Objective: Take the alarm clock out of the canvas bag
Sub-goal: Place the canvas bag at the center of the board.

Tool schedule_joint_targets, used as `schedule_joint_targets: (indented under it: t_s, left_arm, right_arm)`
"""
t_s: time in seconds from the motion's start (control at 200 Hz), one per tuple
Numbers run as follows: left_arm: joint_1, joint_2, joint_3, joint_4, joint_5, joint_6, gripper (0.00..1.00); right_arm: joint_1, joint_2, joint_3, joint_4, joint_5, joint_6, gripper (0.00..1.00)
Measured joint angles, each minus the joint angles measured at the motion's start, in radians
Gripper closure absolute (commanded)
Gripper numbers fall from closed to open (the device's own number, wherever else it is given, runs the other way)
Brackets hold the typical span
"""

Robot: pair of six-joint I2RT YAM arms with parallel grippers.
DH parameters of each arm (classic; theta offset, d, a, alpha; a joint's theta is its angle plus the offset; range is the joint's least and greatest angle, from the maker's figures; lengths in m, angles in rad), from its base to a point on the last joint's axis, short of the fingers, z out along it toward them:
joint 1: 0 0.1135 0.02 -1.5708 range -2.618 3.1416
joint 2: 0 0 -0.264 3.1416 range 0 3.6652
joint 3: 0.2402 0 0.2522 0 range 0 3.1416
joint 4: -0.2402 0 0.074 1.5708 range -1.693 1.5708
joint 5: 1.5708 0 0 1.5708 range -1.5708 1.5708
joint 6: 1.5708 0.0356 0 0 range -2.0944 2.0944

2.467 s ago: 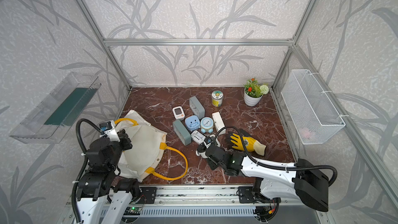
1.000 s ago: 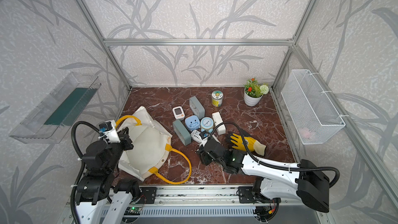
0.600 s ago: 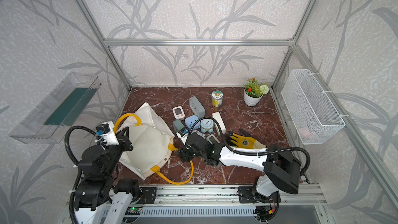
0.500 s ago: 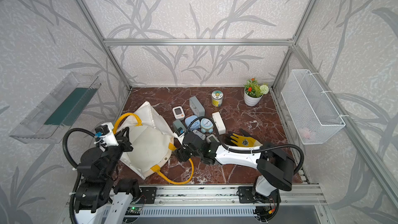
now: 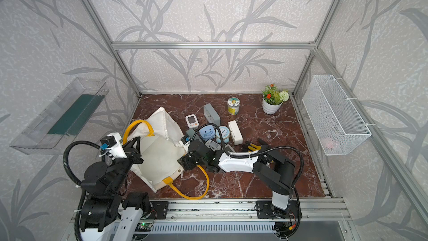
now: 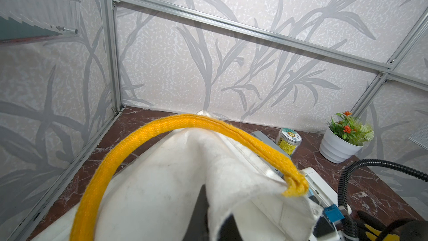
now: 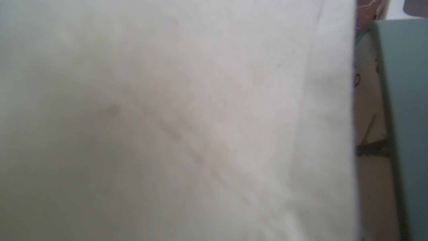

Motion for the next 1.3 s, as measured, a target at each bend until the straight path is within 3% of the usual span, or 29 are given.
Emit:
schedule_joint_targets:
  t_s: [0.085, 0.25, 0.715, 0.995, 1.3]
  left_arm:
    - [0.0, -0.007, 0.0, 0.0, 0.001, -0.005, 1.0]
    - [0.0, -0.011, 0.0, 0.0, -0.001, -0.005, 1.0]
    - [0.0, 0.0, -0.006, -0.018, -0.044, 0.047, 1.0]
    - [0.0, 0.142, 0.055, -0.121, -0.113, 0.069, 1.0]
    - [0.0, 0.293, 0.125, -0.224, -0.135, 0.071, 1.0]
  right_arm:
    - [-0.006, 0.003, 0.003, 0.014, -0.014, 0.009, 0.81]
    - [-0.01, -0.011, 0.003, 0.031, -0.045, 0.009, 1.0]
    - [-0.023, -0.248, -0.01, 0.033, -0.213, 0.018, 1.0]
    - [-0.136, -0.162, 0.114, 0.044, -0.383, 0.214, 1.0]
    - [-0.244, -0.01, 0.301, 0.064, -0.472, 0.399, 1.0]
